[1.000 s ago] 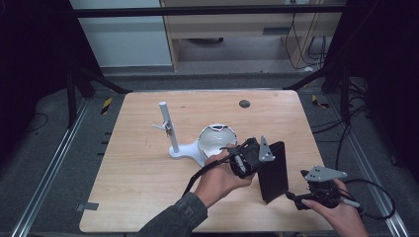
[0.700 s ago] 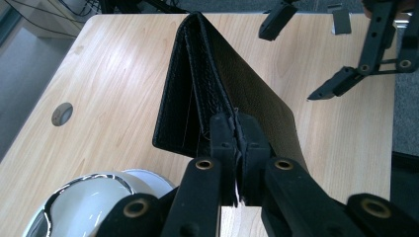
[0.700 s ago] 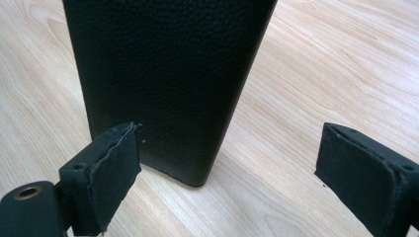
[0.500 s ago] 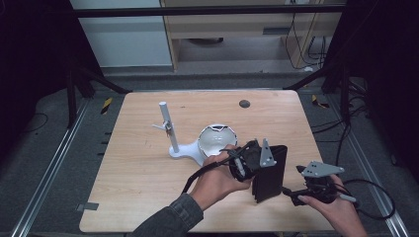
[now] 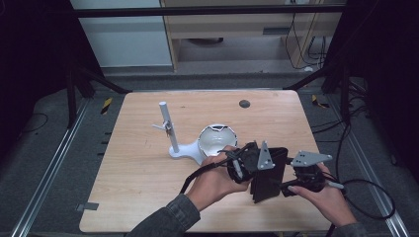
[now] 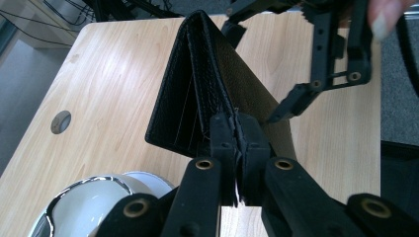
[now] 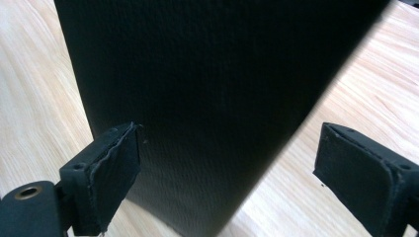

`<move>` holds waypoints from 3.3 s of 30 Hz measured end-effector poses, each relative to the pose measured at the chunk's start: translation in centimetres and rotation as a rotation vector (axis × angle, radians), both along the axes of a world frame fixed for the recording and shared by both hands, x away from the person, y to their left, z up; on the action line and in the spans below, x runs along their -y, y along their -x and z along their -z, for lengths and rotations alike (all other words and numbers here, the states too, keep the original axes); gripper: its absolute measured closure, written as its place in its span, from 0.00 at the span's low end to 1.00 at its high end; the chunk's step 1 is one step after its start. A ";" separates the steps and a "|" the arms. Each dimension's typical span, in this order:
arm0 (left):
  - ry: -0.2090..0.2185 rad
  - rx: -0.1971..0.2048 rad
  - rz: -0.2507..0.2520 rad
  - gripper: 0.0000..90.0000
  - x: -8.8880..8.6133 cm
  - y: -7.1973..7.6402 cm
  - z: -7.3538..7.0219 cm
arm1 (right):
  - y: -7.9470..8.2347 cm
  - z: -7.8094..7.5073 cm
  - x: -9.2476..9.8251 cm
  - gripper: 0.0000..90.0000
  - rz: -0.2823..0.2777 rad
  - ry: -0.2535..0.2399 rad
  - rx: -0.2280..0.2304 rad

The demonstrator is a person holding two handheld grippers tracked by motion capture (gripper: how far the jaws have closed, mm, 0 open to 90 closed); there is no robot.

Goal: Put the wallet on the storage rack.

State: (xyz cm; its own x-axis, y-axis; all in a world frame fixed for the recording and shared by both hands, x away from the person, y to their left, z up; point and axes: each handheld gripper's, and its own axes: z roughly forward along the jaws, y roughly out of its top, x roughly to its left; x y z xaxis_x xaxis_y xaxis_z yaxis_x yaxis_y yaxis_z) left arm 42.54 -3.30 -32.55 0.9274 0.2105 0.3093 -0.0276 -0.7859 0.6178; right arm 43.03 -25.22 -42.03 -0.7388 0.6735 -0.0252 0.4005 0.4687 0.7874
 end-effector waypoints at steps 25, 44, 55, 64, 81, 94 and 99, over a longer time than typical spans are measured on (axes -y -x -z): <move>0.017 -0.018 -0.096 0.97 -1.3 -2.8 1.1 | 1.8 -2.3 -0.3 0.45 -0.075 -0.032 0.043; 0.037 -0.027 -0.086 0.95 -1.0 -1.9 0.8 | 1.3 -2.5 -1.8 0.71 -0.107 -0.053 0.018; 0.118 -0.022 -0.198 0.43 -3.5 -2.4 1.2 | 1.2 -3.2 -1.5 0.79 -0.081 -0.066 0.019; 0.193 -0.101 -0.299 0.14 -6.9 -1.4 2.9 | 1.4 -4.1 -2.0 0.80 -0.059 -0.060 0.055; 0.293 -0.182 -0.424 0.07 -14.2 0.0 6.1 | 1.1 -8.4 -5.0 0.80 -0.013 -0.074 0.167; 0.290 -0.179 -0.538 0.07 -19.5 1.0 10.1 | 0.7 -10.9 -7.1 0.80 -0.005 -0.135 0.227; 0.303 -0.173 -0.587 0.07 -21.7 1.1 11.3 | 0.4 -11.5 -8.1 0.80 -0.005 -0.147 0.243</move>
State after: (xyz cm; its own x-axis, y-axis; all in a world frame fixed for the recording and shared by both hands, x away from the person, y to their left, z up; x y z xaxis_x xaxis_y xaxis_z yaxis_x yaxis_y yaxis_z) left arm 41.43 18.44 -43.84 0.6641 0.7475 0.0147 0.4691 -0.4319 0.7703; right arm 42.58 -17.12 -30.52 -0.7260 0.6796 -0.1046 0.1893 0.3439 0.9197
